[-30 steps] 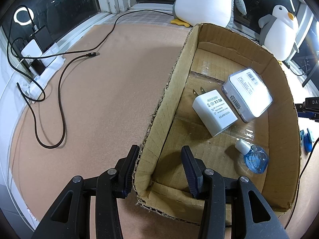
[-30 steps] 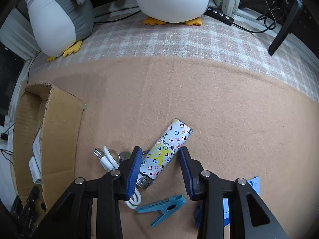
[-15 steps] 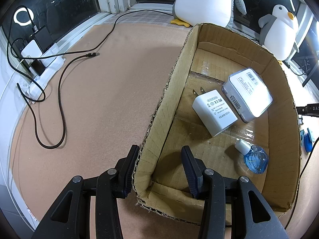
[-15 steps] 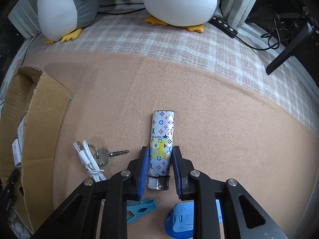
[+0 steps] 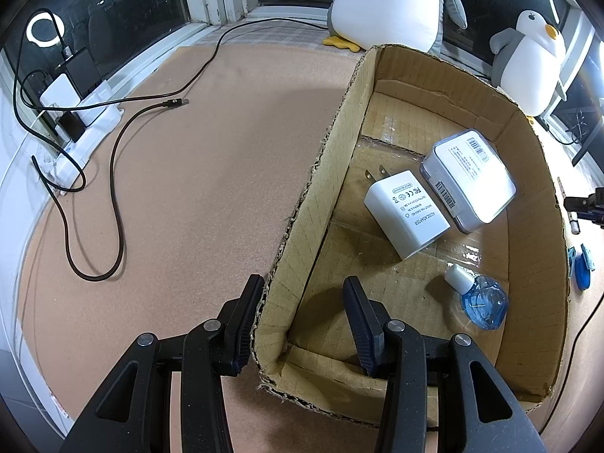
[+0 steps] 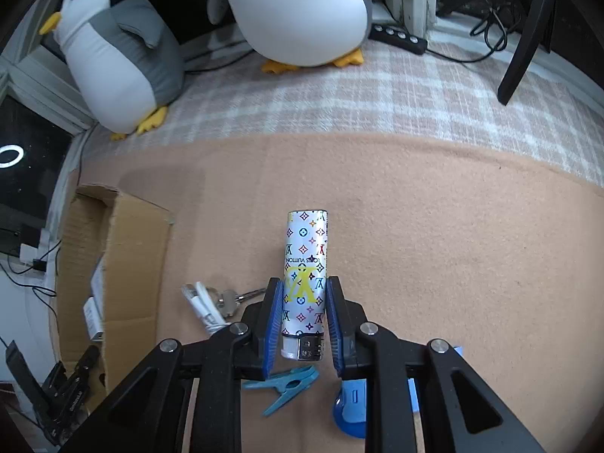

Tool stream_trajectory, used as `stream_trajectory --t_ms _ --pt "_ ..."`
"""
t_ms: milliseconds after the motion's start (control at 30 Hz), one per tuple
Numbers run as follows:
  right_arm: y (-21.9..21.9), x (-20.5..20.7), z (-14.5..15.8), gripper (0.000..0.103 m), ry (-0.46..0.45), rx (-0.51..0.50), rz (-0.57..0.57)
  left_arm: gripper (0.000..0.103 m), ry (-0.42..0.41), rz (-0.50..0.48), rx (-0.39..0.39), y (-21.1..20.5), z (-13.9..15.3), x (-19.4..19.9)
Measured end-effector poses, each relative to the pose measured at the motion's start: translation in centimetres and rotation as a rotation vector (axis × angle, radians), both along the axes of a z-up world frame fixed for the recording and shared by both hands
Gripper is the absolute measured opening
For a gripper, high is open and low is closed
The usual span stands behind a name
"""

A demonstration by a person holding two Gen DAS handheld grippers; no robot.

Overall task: Organize rigid objects
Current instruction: 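Carry the patterned lighter into the box and open the right tool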

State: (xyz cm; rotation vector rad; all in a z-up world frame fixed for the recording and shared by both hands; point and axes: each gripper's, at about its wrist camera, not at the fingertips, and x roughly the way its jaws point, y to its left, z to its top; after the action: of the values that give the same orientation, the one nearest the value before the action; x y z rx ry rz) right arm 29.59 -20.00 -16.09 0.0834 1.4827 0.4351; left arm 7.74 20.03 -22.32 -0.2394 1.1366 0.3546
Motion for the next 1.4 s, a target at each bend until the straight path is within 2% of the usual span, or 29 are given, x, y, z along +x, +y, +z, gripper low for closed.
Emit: stream_trajectory --t_ms 267,400,533,733,1000,1400 --pt "3.9 -2.2 5.4 0.021 -0.074 0.09 0.078 0.047 0.001 -0.001 0.001 0.0 0.0 0.0" --pt "6.6 -4.0 7.8 0.021 -0.101 0.128 0.158 0.047 0.0 0.0 0.0 0.0 0.0 0.0" --pt "9.4 -6.2 9.1 0.021 -0.107 0.156 0.242 0.047 0.0 0.001 -0.001 0.0 0.0 0.0" --pt "13.6 -9.3 9.2 0.021 -0.101 0.166 0.355 0.047 -0.001 0.001 -0.002 0.0 0.0 0.0" --pt "17.0 -11.9 7.3 0.021 -0.087 0.132 0.452 0.047 -0.001 0.002 -0.003 0.0 0.0 0.0" --pt "19.0 -13.2 5.4 0.021 -0.074 0.084 0.504 0.047 0.0 0.001 -0.002 0.1 0.0 0.0"
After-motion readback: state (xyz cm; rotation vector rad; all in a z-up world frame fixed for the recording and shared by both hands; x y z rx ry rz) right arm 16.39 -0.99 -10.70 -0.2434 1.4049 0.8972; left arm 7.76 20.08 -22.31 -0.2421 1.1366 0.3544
